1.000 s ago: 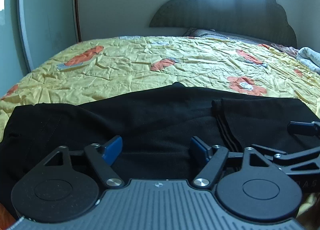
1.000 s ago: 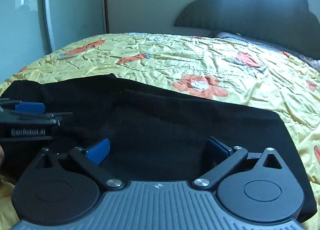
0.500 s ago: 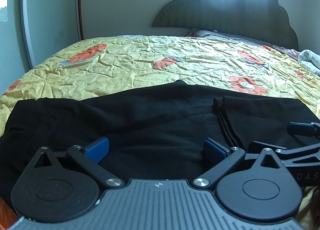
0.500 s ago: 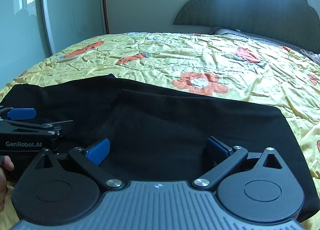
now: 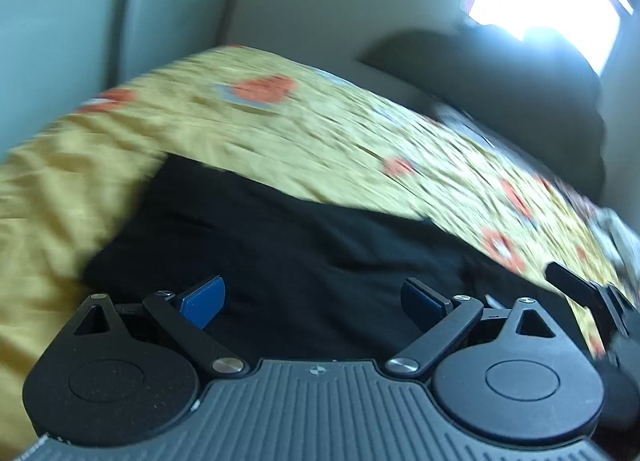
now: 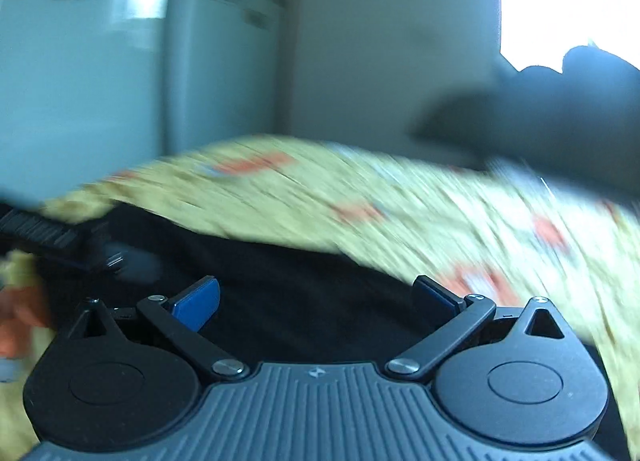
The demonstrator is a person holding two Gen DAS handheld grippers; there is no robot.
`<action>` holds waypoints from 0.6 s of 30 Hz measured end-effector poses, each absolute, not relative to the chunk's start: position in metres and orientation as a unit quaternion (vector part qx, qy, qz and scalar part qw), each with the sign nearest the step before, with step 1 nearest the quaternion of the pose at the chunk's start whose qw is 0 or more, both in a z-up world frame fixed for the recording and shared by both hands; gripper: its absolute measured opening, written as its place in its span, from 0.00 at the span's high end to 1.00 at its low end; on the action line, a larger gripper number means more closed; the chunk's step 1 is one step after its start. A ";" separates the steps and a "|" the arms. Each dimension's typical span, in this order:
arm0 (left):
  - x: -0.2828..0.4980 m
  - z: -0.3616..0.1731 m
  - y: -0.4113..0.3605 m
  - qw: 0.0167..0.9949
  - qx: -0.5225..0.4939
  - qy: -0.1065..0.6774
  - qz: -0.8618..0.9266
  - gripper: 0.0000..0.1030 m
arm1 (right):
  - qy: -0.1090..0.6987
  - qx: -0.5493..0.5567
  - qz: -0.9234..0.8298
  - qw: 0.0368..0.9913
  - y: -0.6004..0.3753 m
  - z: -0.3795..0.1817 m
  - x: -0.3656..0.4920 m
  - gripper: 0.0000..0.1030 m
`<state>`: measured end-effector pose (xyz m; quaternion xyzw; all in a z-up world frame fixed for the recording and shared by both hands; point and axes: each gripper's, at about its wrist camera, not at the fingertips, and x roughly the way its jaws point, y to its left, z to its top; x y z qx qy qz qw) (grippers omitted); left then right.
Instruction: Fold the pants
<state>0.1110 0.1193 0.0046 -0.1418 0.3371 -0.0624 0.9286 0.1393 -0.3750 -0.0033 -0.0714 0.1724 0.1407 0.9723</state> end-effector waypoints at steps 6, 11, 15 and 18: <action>0.106 0.016 0.196 0.909 -0.215 0.357 -0.001 0.06 | 0.129 -0.242 0.224 0.935 -0.276 -0.005 0.120 0.00; 0.106 0.012 0.229 0.874 -0.291 0.387 -0.022 0.07 | 0.110 -0.311 0.265 0.906 -0.226 -0.019 0.110 0.01; 0.107 0.000 0.243 0.843 -0.349 0.407 -0.046 0.07 | 0.110 -0.369 0.293 0.875 -0.203 -0.032 0.103 0.18; 0.109 -0.013 0.249 0.815 -0.397 0.416 -0.069 0.07 | 0.124 -0.413 0.277 0.858 -0.191 -0.046 0.107 0.41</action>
